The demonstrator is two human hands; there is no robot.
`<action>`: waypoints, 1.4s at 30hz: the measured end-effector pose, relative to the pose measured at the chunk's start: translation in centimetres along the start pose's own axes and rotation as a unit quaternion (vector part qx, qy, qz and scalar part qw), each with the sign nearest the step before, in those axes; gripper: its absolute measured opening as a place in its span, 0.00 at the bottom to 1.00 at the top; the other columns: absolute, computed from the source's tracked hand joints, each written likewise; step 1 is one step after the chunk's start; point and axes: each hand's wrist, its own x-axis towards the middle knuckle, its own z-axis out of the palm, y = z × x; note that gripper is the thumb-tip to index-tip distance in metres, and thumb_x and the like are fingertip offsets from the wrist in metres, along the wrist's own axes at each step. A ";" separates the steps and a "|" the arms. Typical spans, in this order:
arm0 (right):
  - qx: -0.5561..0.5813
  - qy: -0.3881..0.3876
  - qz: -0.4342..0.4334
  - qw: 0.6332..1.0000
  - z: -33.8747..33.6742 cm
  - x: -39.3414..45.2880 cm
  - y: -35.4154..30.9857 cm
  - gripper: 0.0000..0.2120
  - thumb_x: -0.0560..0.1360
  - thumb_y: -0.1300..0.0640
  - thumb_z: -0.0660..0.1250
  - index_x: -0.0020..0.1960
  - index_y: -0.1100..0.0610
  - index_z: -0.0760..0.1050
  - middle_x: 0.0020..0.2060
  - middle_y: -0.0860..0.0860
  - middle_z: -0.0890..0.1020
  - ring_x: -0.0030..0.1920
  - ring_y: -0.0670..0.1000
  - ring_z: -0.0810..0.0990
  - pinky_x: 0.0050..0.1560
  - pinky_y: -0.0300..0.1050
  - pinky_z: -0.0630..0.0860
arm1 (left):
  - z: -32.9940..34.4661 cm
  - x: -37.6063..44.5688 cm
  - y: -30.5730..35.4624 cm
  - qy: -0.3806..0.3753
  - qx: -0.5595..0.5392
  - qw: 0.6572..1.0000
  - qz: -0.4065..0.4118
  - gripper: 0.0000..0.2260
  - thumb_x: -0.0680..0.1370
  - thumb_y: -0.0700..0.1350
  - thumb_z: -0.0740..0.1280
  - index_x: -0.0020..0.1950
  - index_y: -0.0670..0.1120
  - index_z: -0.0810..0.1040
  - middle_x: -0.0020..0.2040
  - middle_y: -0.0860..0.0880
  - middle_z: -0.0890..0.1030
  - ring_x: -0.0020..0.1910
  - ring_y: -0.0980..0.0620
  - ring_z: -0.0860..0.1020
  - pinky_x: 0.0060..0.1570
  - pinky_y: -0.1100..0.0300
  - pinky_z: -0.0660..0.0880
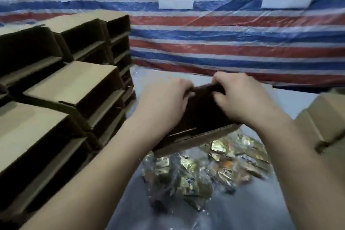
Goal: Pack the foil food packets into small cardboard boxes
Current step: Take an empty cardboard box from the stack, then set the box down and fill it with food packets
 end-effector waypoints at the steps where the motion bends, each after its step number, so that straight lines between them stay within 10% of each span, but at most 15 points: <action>1: -0.002 -0.035 0.026 0.999 1.5 -1.4 0.7 0.05 0.75 0.53 0.64 0.49 0.52 0.73 0.49 0.56 0.82 0.52 0.61 0.79 0.43 0.51 0.70 | 2.0 -1.0 0.3 -0.051 -0.006 0.999 -0.006 0.10 0.80 0.54 0.61 0.54 0.51 0.79 0.49 0.48 0.82 0.51 0.44 0.79 0.44 0.53 0.74; 12: 0.126 -0.250 0.267 0.922 18.7 -22.0 1.1 0.08 0.79 0.48 0.62 0.49 0.51 0.75 0.49 0.51 0.82 0.53 0.56 0.80 0.46 0.46 0.73 | 18.1 -16.7 0.0 -0.424 -0.081 0.902 0.023 0.11 0.81 0.55 0.58 0.54 0.50 0.76 0.52 0.49 0.81 0.53 0.47 0.78 0.48 0.54 0.73; 38: 0.194 -0.302 0.309 0.881 25.5 -21.9 2.6 0.16 0.79 0.43 0.57 0.43 0.52 0.74 0.39 0.49 0.81 0.42 0.52 0.79 0.38 0.46 0.71 | 23.8 -21.5 -2.6 -0.493 -0.118 0.862 0.014 0.27 0.77 0.68 0.57 0.70 0.55 0.71 0.66 0.53 0.77 0.63 0.50 0.75 0.58 0.56 0.73; 42: 0.195 -0.342 0.266 0.880 27.8 -20.3 4.7 0.10 0.77 0.54 0.62 0.58 0.53 0.76 0.56 0.53 0.81 0.54 0.55 0.79 0.48 0.44 0.74 | 23.7 -21.9 -3.0 -0.550 -0.159 0.819 0.043 0.21 0.79 0.62 0.60 0.67 0.53 0.74 0.65 0.51 0.77 0.63 0.49 0.75 0.56 0.59 0.70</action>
